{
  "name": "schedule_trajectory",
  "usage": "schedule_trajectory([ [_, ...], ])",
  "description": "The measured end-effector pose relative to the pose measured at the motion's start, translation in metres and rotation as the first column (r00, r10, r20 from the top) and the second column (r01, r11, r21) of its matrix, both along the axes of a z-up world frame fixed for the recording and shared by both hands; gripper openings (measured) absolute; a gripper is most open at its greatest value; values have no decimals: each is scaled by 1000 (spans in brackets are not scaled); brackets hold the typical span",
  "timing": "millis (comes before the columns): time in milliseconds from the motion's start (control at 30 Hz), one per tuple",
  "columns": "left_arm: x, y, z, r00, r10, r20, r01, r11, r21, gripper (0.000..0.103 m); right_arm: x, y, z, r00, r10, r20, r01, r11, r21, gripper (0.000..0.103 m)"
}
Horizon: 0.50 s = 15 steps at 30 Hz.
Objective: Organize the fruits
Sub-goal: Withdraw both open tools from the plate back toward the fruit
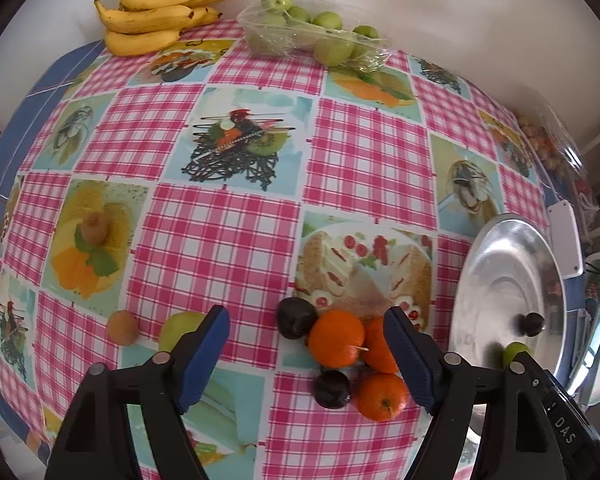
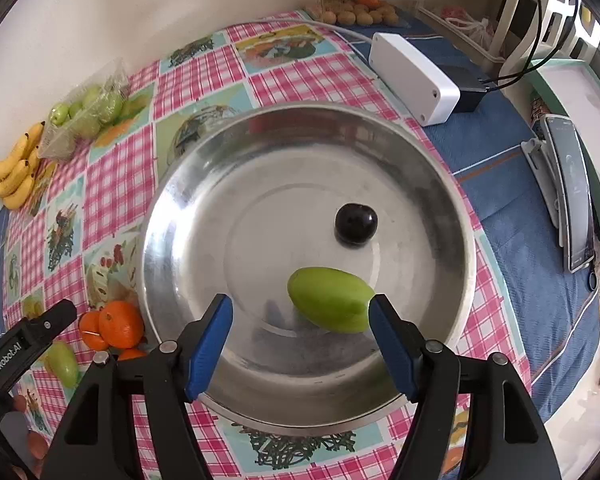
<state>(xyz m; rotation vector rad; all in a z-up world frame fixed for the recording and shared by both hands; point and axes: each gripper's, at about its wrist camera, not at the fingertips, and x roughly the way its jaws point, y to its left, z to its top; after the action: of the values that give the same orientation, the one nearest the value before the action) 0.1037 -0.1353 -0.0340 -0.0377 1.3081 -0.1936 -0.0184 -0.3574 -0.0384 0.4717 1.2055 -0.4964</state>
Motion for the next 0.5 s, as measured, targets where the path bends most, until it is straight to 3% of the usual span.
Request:
schedule_trajectory([
  [400, 4, 7, -3, 1000, 24, -3, -24, 1000, 9, 83, 4, 2, -5, 1000, 4, -15, -5, 1000, -18, 76],
  [500, 4, 8, -3, 1000, 29, 11, -30, 999, 21, 103, 6, 2, -4, 1000, 10, -13, -11, 1000, -21, 77],
])
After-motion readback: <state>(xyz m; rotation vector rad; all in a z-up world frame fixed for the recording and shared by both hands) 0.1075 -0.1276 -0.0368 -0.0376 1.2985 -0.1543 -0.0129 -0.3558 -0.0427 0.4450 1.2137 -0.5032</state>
